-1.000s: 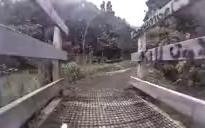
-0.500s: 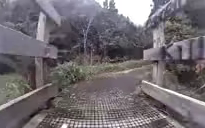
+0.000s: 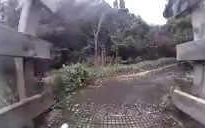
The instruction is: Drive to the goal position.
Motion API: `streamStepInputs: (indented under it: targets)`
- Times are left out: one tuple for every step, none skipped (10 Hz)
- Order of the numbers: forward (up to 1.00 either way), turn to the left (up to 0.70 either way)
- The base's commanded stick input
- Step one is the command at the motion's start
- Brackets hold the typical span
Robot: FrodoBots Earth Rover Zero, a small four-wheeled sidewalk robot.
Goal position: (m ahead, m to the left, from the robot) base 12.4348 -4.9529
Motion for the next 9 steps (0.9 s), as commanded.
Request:
streamStepInputs:
  targets:
    - [1.00, 0.00]
    - [1.00, -0.13]
    - [1.00, -0.29]
    - [1.00, -0.40]
    - [1.00, -0.40]
    - [1.00, -0.39]
    - [1.00, -0.40]
    - [1.00, -0.40]
    - [1.00, -0.40]
